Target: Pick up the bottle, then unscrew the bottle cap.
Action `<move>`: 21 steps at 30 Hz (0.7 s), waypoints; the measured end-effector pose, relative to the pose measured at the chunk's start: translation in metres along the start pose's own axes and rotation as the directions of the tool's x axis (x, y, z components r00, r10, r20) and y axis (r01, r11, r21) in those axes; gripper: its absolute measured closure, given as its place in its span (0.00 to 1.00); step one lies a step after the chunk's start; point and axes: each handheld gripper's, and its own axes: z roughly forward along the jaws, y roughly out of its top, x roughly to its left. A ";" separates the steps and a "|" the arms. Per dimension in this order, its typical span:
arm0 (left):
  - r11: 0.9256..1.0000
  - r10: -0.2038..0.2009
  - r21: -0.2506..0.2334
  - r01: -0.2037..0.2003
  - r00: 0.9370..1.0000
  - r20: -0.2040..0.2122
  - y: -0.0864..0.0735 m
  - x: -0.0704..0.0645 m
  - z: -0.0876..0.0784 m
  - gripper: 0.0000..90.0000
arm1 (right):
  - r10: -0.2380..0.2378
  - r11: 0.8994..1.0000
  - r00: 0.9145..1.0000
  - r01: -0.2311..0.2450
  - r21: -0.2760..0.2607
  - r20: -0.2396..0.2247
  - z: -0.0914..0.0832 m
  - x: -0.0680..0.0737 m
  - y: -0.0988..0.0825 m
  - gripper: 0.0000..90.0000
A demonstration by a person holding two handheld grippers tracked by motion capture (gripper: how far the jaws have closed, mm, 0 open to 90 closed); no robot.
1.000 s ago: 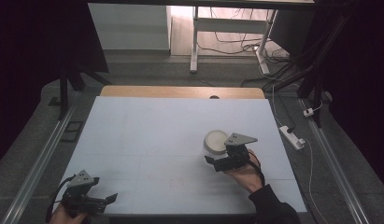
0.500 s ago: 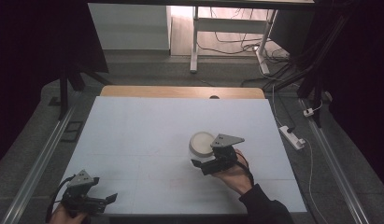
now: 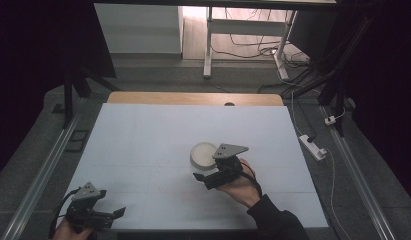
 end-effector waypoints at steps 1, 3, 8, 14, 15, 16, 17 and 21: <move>1.000 0.000 0.000 0.000 1.000 0.000 0.000 0.000 0.000 0.05 | -0.002 1.000 1.000 0.002 0.002 -0.006 0.002 0.001 0.001 0.08; 1.000 0.000 0.000 0.000 1.000 0.000 0.000 0.000 0.000 0.05 | -0.007 1.000 1.000 0.008 0.006 -0.012 0.004 0.004 0.003 0.08; 1.000 0.001 0.000 -0.001 1.000 0.000 0.000 0.000 0.000 0.05 | -0.016 1.000 1.000 0.016 0.009 -0.024 0.010 0.008 0.005 0.08; 1.000 0.003 -0.001 -0.003 1.000 0.000 0.000 0.000 0.000 0.05 | -0.031 0.999 0.999 0.032 0.015 -0.038 0.014 0.016 0.008 0.08; 1.000 0.004 -0.002 -0.004 1.000 0.001 0.000 0.000 0.000 0.05 | -0.031 0.999 0.999 0.032 0.015 -0.038 0.014 0.016 0.008 0.08; 1.000 0.007 -0.005 -0.007 1.000 0.000 0.000 -0.001 -0.001 0.04 | -0.038 0.999 0.998 0.039 0.015 -0.040 0.014 0.017 0.008 0.08; 1.000 0.008 -0.008 -0.008 1.000 -0.002 0.000 -0.001 -0.001 0.03 | -0.042 0.999 0.998 0.042 0.015 -0.039 0.014 0.017 0.008 0.08; 1.000 0.015 -0.008 -0.015 1.000 -0.006 0.000 -0.001 -0.001 0.01 | -0.044 0.999 0.998 0.045 0.018 -0.040 0.014 0.017 0.008 0.07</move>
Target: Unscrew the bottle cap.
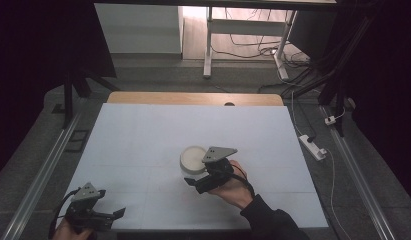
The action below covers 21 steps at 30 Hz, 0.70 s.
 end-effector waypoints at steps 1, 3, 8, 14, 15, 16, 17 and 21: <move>1.000 0.001 0.000 -0.001 1.000 -0.001 0.000 0.000 0.000 0.01 | 0.002 1.000 1.000 -0.002 -0.002 0.000 0.000 0.000 0.000 0.08; 1.000 0.000 -0.002 0.000 1.000 -0.004 0.000 0.000 0.000 0.01 | 0.006 1.000 1.000 -0.006 -0.003 -0.002 0.000 -0.001 0.000 0.08; 1.000 0.000 -0.029 0.000 1.000 0.013 0.001 -0.001 -0.002 0.00 | 0.012 1.000 1.000 -0.012 -0.003 -0.010 0.000 0.000 0.000 0.08; 0.997 0.038 -0.070 -0.035 0.999 0.039 0.008 0.000 -0.003 0.00 | 0.002 1.000 1.000 -0.002 0.001 -0.010 0.000 0.001 0.000 0.08; 0.996 0.046 -0.085 -0.041 0.998 0.052 0.009 0.001 -0.003 0.00 | 0.003 1.000 1.000 -0.003 0.000 -0.013 0.000 0.001 -0.001 0.08; 0.995 0.055 -0.092 -0.050 0.997 0.060 0.011 0.001 -0.002 0.00 | 0.004 1.000 1.000 -0.004 0.000 -0.015 0.000 0.001 -0.001 0.08; 0.994 0.059 -0.096 -0.053 0.996 0.065 0.013 0.000 -0.002 0.00 | 0.005 1.000 1.000 -0.005 0.002 -0.014 0.000 0.001 -0.001 0.08; 0.991 0.087 -0.110 -0.079 0.994 0.072 0.021 -0.005 -0.001 0.00 | 0.005 1.000 1.000 -0.005 0.002 -0.014 -0.001 0.001 -0.001 0.08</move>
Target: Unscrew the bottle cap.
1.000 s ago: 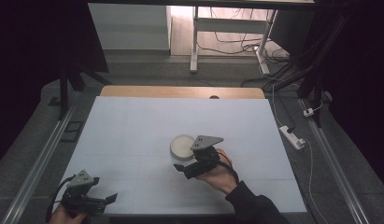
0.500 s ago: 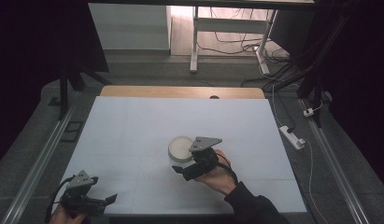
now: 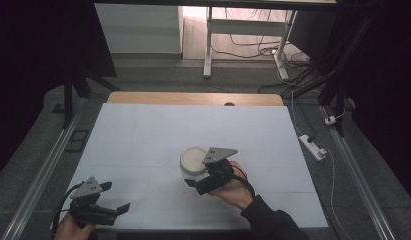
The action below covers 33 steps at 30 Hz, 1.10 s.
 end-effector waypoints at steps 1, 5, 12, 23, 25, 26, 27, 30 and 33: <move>1.000 0.006 -0.006 -0.006 1.000 0.006 0.002 -0.001 0.001 0.00 | 0.000 1.000 1.000 0.000 0.000 0.000 0.000 0.000 0.000 0.08; 0.999 0.020 -0.030 -0.019 0.999 0.026 0.009 -0.006 0.004 0.00 | -0.007 1.000 1.000 0.007 -0.007 -0.004 -0.001 0.001 0.000 0.08; 0.997 0.051 -0.063 -0.048 0.998 0.043 0.024 -0.009 0.005 0.00 | -0.015 1.000 1.000 0.015 -0.006 -0.005 -0.002 0.001 0.001 0.08; 0.995 0.091 -0.061 -0.084 0.989 0.118 0.055 -0.016 0.018 0.00 | -0.025 1.000 0.999 0.024 -0.011 -0.021 -0.001 0.003 0.001 0.08; 0.993 0.111 -0.062 -0.104 0.987 0.119 0.062 -0.018 0.021 0.00 | -0.027 1.000 0.999 0.027 -0.012 -0.023 -0.001 0.004 0.001 0.08; 0.992 0.119 -0.066 -0.111 0.985 0.123 0.065 -0.019 0.022 0.00 | -0.031 0.999 0.999 0.031 -0.011 -0.026 -0.001 0.004 0.001 0.08; 0.990 0.130 -0.072 -0.121 0.983 0.131 0.069 -0.020 0.023 0.00 | -0.031 0.999 0.999 0.031 -0.011 -0.026 -0.001 0.004 0.001 0.08; 0.986 0.158 -0.083 -0.146 0.975 0.157 0.079 -0.021 0.027 0.00 | -0.036 0.999 0.999 0.035 -0.013 -0.029 -0.001 0.005 0.001 0.08; 0.983 0.177 -0.084 -0.165 0.969 0.170 0.088 -0.022 0.033 0.00 | -0.042 0.999 0.999 0.041 -0.013 -0.033 -0.001 0.005 0.001 0.08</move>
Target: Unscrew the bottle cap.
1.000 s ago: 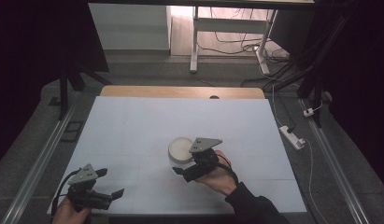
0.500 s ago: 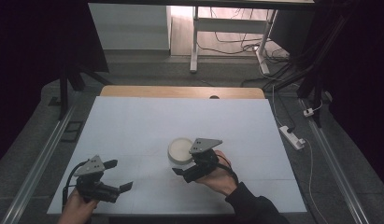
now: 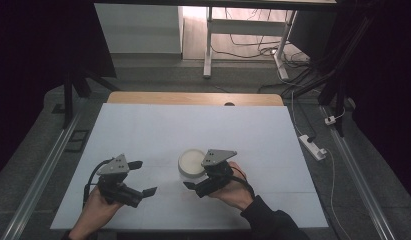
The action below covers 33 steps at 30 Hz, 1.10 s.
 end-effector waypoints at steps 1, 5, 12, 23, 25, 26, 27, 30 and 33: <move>1.000 0.004 0.001 -0.004 1.000 0.005 0.002 0.001 0.002 0.00 | -0.002 1.000 1.000 0.002 0.000 -0.002 0.000 0.000 0.000 0.08; 1.000 0.026 0.007 -0.026 0.999 0.042 0.011 0.005 0.010 0.00 | -0.004 1.000 1.000 0.004 0.005 -0.002 0.001 0.000 0.000 0.08; 0.996 0.085 0.025 -0.086 0.995 0.062 0.030 0.003 0.023 0.00 | -0.010 1.000 1.000 0.010 0.008 -0.008 0.002 0.002 -0.001 0.08; 0.986 0.159 0.027 -0.164 0.978 0.133 0.060 0.000 0.043 0.00 | -0.021 1.000 1.000 0.021 0.005 -0.022 0.002 0.003 0.000 0.08; 0.983 0.176 0.032 -0.183 0.974 0.142 0.064 -0.001 0.047 0.00 | -0.024 1.000 0.999 0.024 0.005 -0.026 0.002 0.003 0.000 0.08; 0.981 0.184 0.034 -0.191 0.971 0.151 0.066 -0.002 0.049 0.00 | -0.024 1.000 0.999 0.024 0.003 -0.029 0.002 0.003 0.000 0.08; 0.978 0.196 0.039 -0.205 0.967 0.160 0.068 -0.003 0.051 0.00 | -0.024 1.000 0.999 0.024 0.003 -0.029 0.002 0.003 0.000 0.08; 0.970 0.226 0.050 -0.239 0.958 0.178 0.074 -0.005 0.057 0.00 | -0.021 1.000 0.999 0.021 -0.001 -0.035 0.001 0.003 0.001 0.08; 0.966 0.239 0.049 -0.255 0.948 0.208 0.081 -0.007 0.065 0.00 | -0.019 1.000 0.999 0.019 -0.002 -0.045 0.001 0.004 0.001 0.08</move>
